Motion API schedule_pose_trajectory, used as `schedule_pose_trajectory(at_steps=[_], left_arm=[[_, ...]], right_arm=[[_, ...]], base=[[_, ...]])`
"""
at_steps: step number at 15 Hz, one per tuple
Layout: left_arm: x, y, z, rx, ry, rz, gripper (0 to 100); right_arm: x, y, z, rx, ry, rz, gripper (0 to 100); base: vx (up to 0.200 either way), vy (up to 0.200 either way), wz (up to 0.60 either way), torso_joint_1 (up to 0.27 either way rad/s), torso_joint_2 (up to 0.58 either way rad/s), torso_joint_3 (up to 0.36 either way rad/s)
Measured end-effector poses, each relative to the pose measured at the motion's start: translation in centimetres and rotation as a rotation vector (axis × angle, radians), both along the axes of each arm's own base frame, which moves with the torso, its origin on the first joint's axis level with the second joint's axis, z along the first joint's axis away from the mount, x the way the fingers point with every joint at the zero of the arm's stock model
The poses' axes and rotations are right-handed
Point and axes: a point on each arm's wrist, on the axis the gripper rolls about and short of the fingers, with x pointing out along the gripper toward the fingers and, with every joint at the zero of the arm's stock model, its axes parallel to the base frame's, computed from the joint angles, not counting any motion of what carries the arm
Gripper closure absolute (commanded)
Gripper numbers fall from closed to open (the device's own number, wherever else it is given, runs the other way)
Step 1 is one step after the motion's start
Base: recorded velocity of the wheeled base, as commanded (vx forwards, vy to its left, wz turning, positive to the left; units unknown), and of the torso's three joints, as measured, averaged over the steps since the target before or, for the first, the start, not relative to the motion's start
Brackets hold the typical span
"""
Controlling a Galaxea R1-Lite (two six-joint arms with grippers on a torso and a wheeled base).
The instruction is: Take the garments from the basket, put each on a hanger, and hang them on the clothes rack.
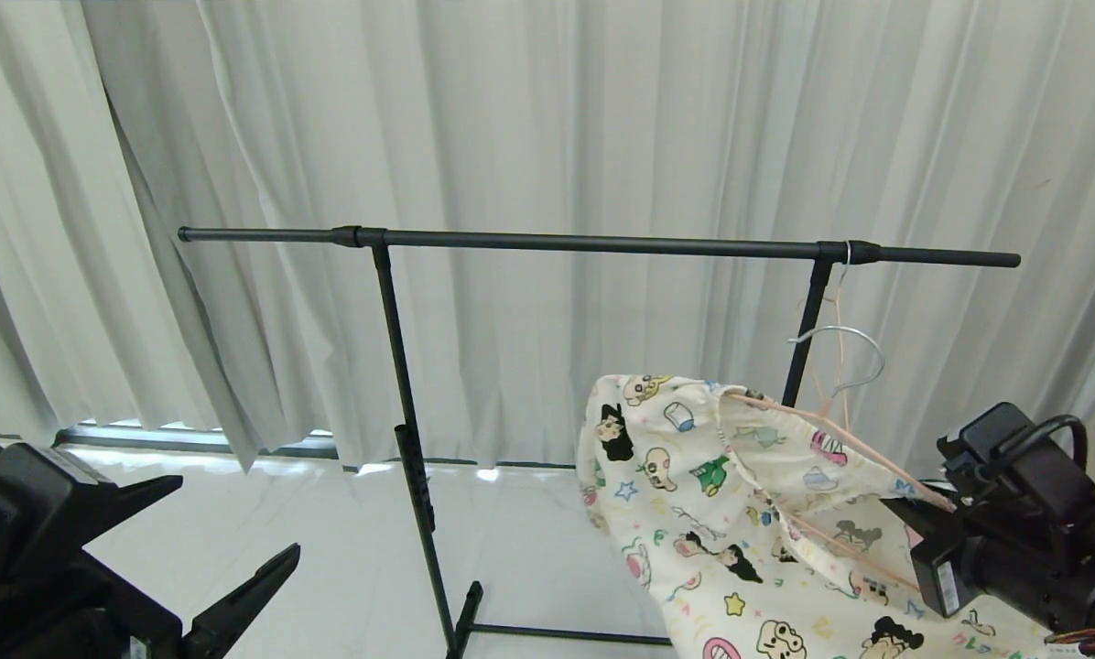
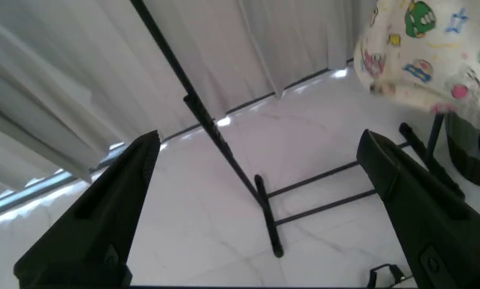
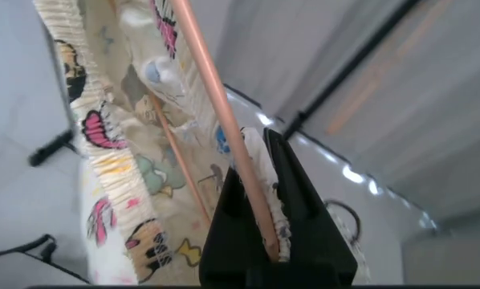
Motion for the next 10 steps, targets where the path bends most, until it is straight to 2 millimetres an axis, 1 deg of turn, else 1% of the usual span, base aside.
schedule_pose_trajectory(at_steps=[3,5,7,9,10], left_arm=[[0.7,-0.4,1.0,0.005,-0.023,0.002,0],[1.3,-0.6,1.5,0.005,-0.028,0.003,0],[1.7,-0.7,1.6,0.008,-0.019,0.004,0],[1.9,-0.8,1.4,0.012,-0.009,0.004,0],[1.9,-0.8,1.4,0.011,-0.009,0.003,0]], right_arm=[[0.8,-1.0,-0.4,-0.055,0.059,-0.102,100],[1.5,-1.2,0.1,-0.067,0.075,-0.133,100],[2.2,-1.0,0.6,-0.065,0.066,-0.156,100],[2.6,-0.9,0.7,-0.067,0.067,-0.162,100],[2.8,-0.9,0.6,-0.070,0.071,-0.166,100]], base=[[0.000,0.000,0.00,0.000,0.00,0.000],[0.000,-0.200,0.00,-0.002,0.00,0.005],[0.000,-0.200,0.00,-0.005,0.00,0.007],[0.000,-0.200,0.00,0.010,0.00,0.002],[0.000,0.000,0.00,0.000,0.00,0.000]])
